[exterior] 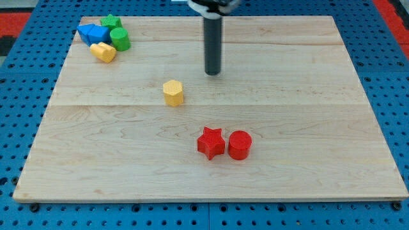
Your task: Move the hexagon into the green circle
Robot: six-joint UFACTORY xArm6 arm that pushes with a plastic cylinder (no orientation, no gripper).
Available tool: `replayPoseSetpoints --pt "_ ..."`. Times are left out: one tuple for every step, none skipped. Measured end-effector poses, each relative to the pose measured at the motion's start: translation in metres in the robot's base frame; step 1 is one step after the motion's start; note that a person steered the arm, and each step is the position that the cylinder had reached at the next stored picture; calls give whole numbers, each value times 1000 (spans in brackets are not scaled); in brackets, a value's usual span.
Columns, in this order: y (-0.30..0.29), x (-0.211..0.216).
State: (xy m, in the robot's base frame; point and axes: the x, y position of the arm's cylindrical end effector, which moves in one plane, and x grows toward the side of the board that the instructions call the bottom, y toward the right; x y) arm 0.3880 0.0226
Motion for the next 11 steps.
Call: replayPoseSetpoints --pt "-65 48" --pt "-185 40" --pt "-232 15" --pt "-193 57" --pt "-148 52" --pt "-184 23" --pt "-213 -12" --pt "-202 35" --pt "-170 17" --pt "-173 -18" --pt "-185 -48"
